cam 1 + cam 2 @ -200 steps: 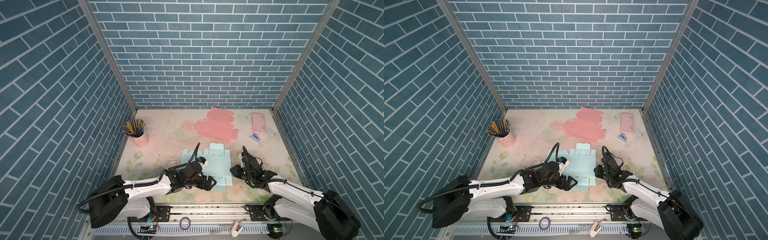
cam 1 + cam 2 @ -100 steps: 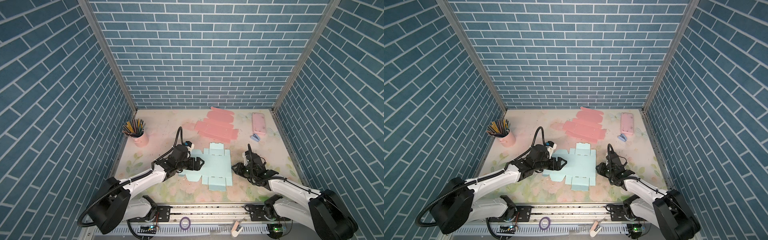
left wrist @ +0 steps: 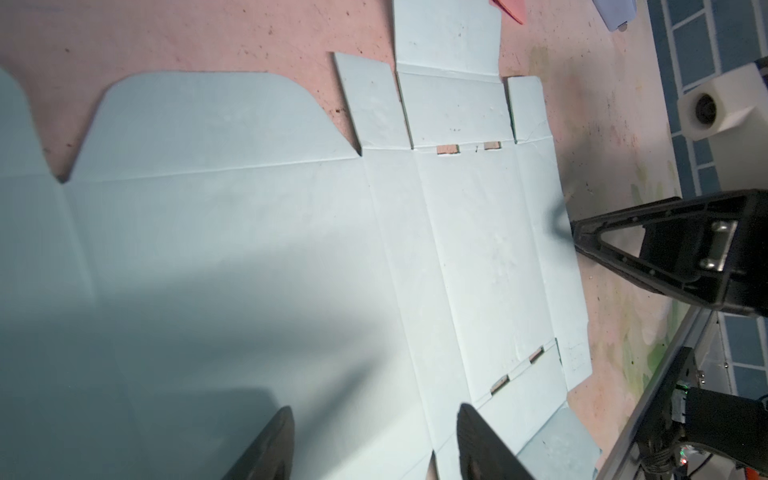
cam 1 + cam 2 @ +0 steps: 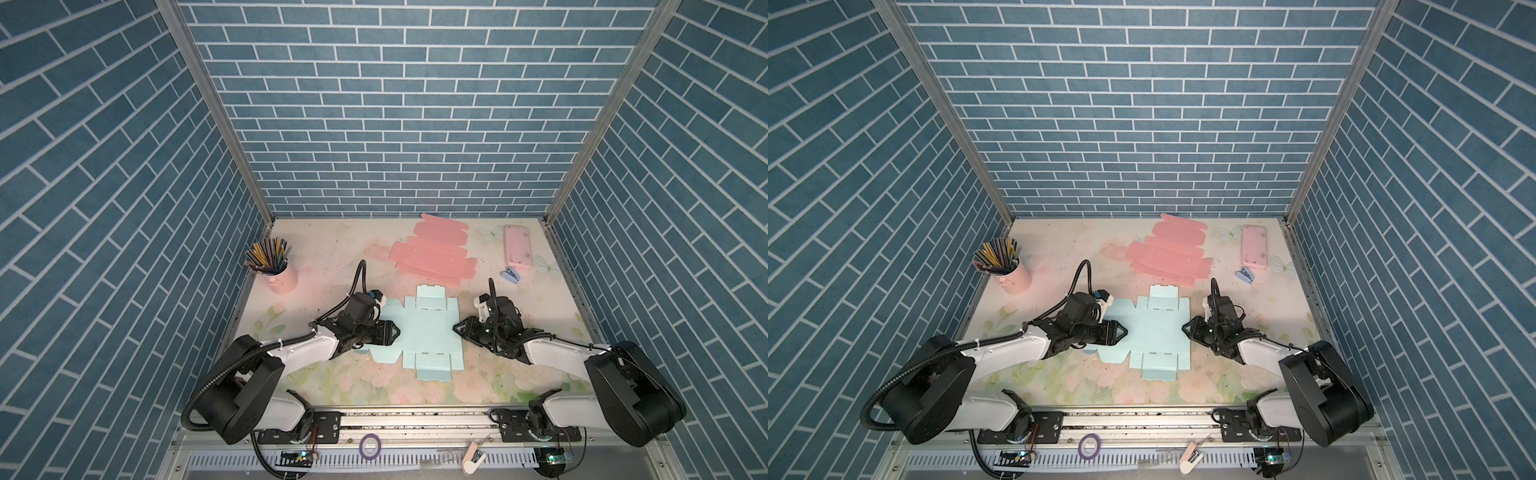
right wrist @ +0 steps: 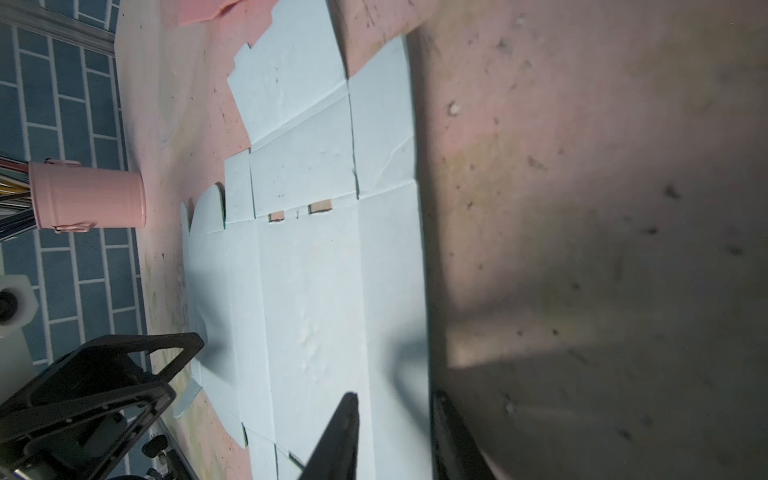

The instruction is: Fold the paper box

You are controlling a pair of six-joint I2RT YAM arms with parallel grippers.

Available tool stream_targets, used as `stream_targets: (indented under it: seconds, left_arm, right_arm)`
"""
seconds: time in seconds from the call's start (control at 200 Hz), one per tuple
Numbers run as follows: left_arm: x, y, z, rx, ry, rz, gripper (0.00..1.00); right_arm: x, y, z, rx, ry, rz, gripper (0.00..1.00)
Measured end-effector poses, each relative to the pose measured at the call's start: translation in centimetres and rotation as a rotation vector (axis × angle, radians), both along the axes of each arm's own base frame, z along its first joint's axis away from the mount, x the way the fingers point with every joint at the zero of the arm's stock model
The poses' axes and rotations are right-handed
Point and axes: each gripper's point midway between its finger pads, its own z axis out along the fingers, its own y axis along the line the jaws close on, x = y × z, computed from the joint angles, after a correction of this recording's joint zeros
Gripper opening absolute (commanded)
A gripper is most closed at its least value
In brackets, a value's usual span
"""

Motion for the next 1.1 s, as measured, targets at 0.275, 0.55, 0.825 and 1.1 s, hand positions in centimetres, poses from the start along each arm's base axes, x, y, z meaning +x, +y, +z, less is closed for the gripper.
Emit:
stream_targets:
  seconds: [0.275,0.55,0.825,1.1]
  left_arm:
    - [0.2,0.2,-1.0,0.012,0.016,0.007,0.6]
    - [0.8,-0.1,-1.1,-0.003,-0.007,0.008,0.6]
    - [0.8,-0.1,-1.1,-0.006,-0.011,0.008,0.6]
    - [0.7,-0.2,-1.0,-0.017,-0.012,0.003,0.6]
  right_arm:
    - [0.6,1.0,1.3,0.058,-0.05,0.027,0.3]
    - [1.4,2.0,3.2,0.127,-0.117,0.049,0.3]
    - [1.4,2.0,3.1,0.123,-0.114,0.048,0.22]
    - [1.4,2.0,2.1,0.111,-0.089,0.047,0.19]
